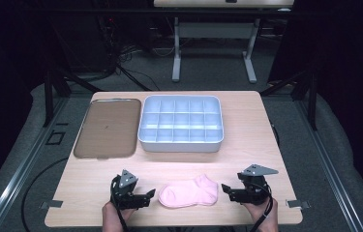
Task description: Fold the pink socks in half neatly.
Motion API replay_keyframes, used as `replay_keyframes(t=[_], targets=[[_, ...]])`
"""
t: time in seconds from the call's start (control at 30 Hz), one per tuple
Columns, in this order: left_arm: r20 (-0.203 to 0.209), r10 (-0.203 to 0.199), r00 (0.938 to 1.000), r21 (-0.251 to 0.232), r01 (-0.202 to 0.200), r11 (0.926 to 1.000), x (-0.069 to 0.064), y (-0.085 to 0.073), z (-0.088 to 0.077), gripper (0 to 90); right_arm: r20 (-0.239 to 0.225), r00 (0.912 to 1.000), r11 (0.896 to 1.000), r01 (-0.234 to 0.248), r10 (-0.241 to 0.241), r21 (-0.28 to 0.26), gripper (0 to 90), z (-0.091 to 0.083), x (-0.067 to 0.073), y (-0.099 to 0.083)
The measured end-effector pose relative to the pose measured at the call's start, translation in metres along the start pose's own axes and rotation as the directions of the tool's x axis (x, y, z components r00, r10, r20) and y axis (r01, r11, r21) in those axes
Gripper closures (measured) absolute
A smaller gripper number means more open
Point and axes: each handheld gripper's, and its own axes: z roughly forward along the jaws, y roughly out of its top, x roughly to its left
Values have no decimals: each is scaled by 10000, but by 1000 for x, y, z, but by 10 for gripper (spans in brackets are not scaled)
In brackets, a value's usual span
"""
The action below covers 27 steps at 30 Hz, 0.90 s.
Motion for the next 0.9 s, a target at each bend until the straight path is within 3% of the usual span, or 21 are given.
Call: replay_keyframes(t=[0.2,0.4,0.6,0.9], targets=[[445,191,9988,-31,-189,9998,-9,3,5,297,-95,9999,9996,71,-68,264,376,9,8,0],[739,372,9966,235,-390,9990,-16,5,11,471,-47,9995,9965,313,-311,780,499,26,13,1],[892,614,9941,375,-650,9972,-19,6,16,573,-121,9992,9938,392,-382,1037,559,38,16,1],[1148,441,9924,160,-462,9988,-18,0,20,646,-74,9986,9910,524,-519,1235,617,43,16,0]])
